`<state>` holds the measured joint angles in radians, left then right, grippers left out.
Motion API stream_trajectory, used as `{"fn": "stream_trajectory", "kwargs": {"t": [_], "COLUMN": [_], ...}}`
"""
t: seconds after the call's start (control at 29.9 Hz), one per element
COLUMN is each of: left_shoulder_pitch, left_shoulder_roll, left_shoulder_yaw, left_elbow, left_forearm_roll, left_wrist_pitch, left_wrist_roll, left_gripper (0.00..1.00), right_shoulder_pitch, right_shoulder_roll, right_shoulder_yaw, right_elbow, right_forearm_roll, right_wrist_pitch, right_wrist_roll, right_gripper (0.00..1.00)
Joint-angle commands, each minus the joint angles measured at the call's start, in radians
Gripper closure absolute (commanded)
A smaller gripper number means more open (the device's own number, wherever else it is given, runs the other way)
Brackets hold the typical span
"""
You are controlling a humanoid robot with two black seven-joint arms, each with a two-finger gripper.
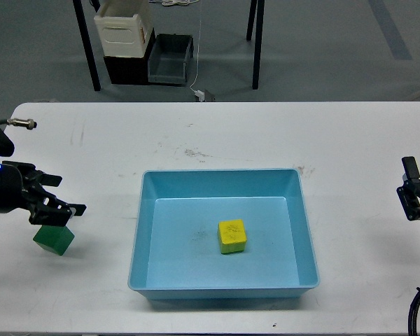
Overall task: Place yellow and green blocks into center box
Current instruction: 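Reach the left gripper to the green cube and close on it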
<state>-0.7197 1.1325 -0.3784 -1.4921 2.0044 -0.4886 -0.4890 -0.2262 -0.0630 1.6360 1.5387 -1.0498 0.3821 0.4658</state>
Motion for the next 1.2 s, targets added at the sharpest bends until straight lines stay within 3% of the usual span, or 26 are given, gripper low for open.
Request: {"fn": "stream_trajectory", "kwargs": {"t": [0.0, 0.4, 1.17], "left_shoulder_pitch": [-0.009, 0.005, -0.003], "left_shoulder_roll": [0.003, 0.003, -0.072], "left_shoulder_yaw": [0.093, 0.190, 0.207], "left_elbow": [0.010, 0.167, 0.170], "left_forearm_roll": [0.059, 0.103, -0.044], "left_wrist_pitch": [0.000, 0.000, 0.000], "left_wrist_roll": [0.000, 0.000, 0.000], "left_gripper": [0.01, 0.01, 0.01], "right_shoulder_pitch": [-0.013, -0.021, -0.027], "right_shoulder_roll": [-0.001, 0.000, 0.000], "right_shoulder_yaw": [0.001, -0.004, -0.002], "right_elbow": [0.000, 0.000, -0.014], "right_forearm_roll": [0.001, 0.004, 0.010], "right_wrist_pitch": [-0.014, -0.032, -0.048], "right_wrist_roll": [0.004, 0.007, 0.007], "right_gripper": [0.00, 0.00, 0.00]}}
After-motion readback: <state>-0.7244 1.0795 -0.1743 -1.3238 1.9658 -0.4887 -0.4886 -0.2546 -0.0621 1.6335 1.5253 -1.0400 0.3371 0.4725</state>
